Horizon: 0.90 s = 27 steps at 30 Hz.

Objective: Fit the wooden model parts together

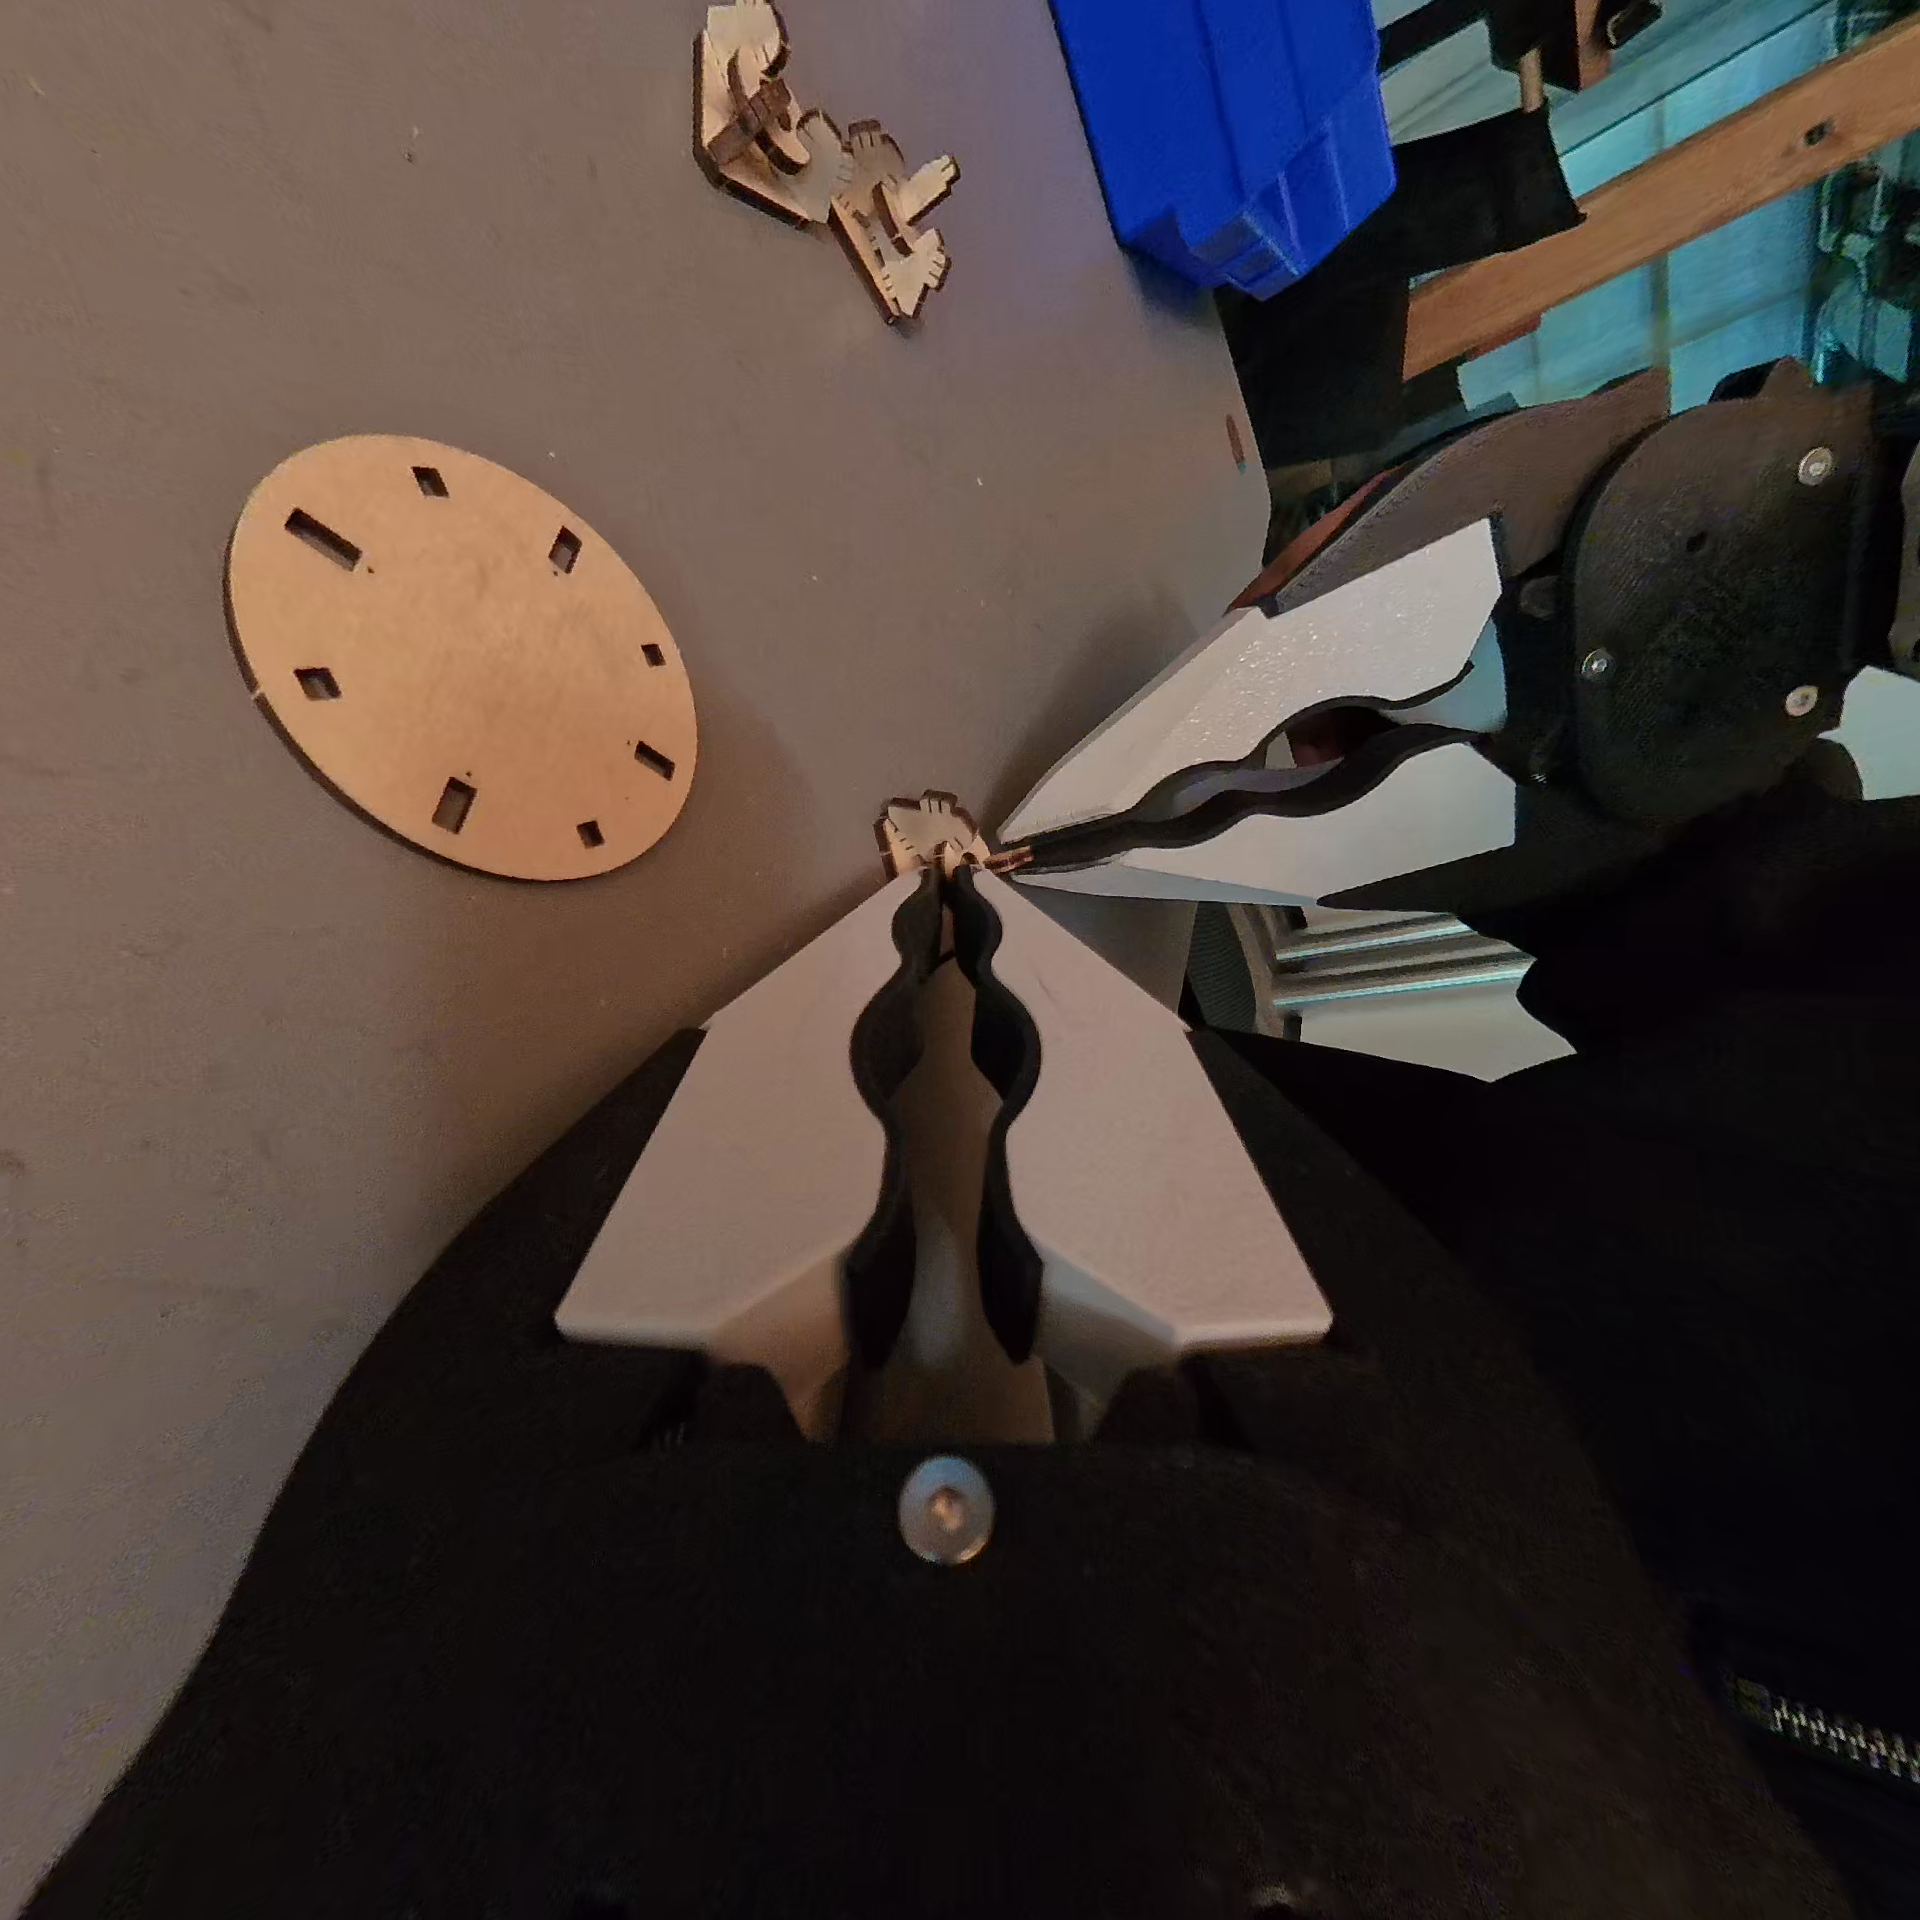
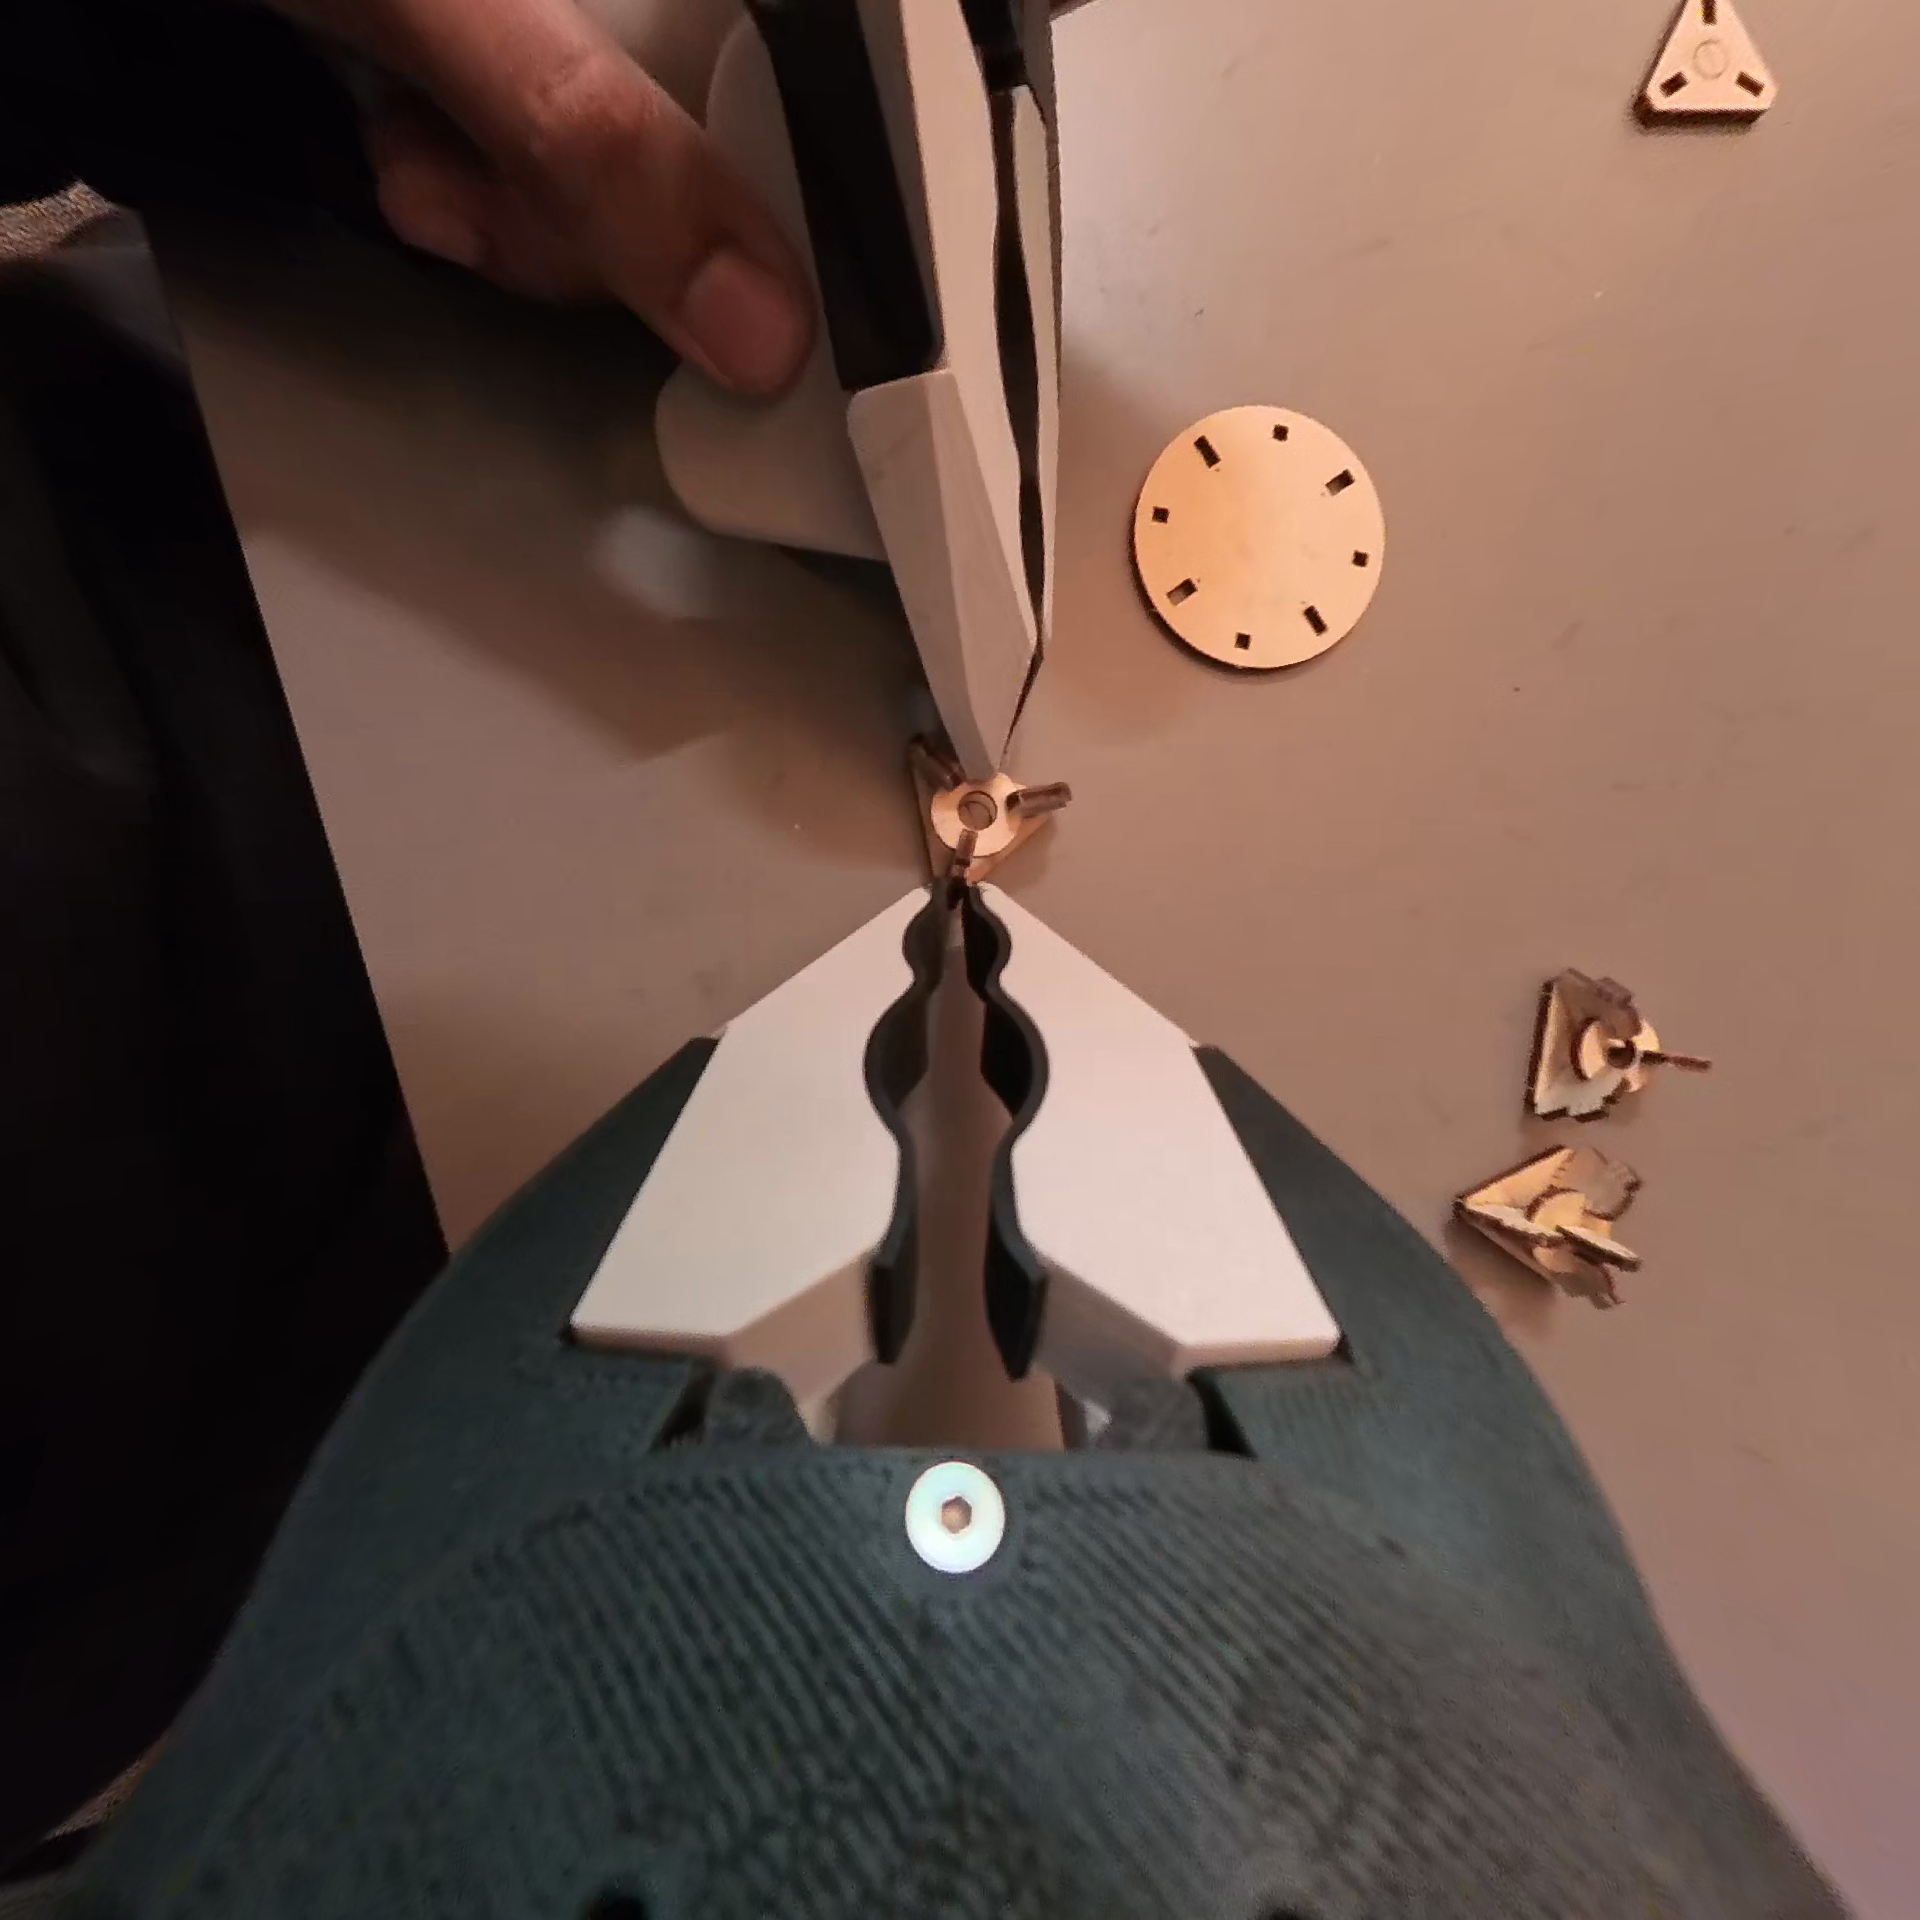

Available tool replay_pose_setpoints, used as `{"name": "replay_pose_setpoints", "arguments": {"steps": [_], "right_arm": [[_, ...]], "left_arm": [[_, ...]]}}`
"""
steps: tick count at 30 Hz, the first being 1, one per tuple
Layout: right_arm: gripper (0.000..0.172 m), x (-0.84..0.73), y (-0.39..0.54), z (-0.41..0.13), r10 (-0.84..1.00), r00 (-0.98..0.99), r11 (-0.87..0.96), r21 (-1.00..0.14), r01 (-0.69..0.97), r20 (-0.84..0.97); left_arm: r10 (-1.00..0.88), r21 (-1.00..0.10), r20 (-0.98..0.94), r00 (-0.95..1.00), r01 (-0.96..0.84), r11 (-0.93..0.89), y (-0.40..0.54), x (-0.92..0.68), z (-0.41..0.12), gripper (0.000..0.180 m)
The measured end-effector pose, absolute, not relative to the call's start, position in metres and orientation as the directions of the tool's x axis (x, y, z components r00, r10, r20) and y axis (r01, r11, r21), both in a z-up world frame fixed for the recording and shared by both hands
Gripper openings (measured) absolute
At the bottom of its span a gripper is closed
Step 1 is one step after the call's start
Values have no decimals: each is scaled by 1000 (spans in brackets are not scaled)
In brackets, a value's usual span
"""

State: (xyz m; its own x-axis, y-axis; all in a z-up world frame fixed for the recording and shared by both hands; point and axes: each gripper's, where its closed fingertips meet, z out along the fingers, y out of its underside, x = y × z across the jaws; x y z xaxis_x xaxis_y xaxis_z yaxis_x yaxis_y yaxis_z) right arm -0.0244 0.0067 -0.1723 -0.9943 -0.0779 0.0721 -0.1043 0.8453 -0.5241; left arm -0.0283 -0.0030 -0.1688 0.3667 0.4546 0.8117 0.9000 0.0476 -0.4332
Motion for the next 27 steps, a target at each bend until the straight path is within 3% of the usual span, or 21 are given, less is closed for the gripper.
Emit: {"name": "replay_pose_setpoints", "arguments": {"steps": [8,18,27], "right_arm": [[0,-11,-3,-174,-18,-992,863,-503,49,-127],[0,-29,9,-174,86,-996,905,-420,73,12],[0,-29,8,-174,62,-998,914,-401,59,-6]], "left_arm": [[487,-460,787,378,886,56,-1,-33,-170,4],[458,-444,805,376,895,48,-4,-29,-169,3],[469,-453,798,380,890,49,-4,-29,-169,3]]}}
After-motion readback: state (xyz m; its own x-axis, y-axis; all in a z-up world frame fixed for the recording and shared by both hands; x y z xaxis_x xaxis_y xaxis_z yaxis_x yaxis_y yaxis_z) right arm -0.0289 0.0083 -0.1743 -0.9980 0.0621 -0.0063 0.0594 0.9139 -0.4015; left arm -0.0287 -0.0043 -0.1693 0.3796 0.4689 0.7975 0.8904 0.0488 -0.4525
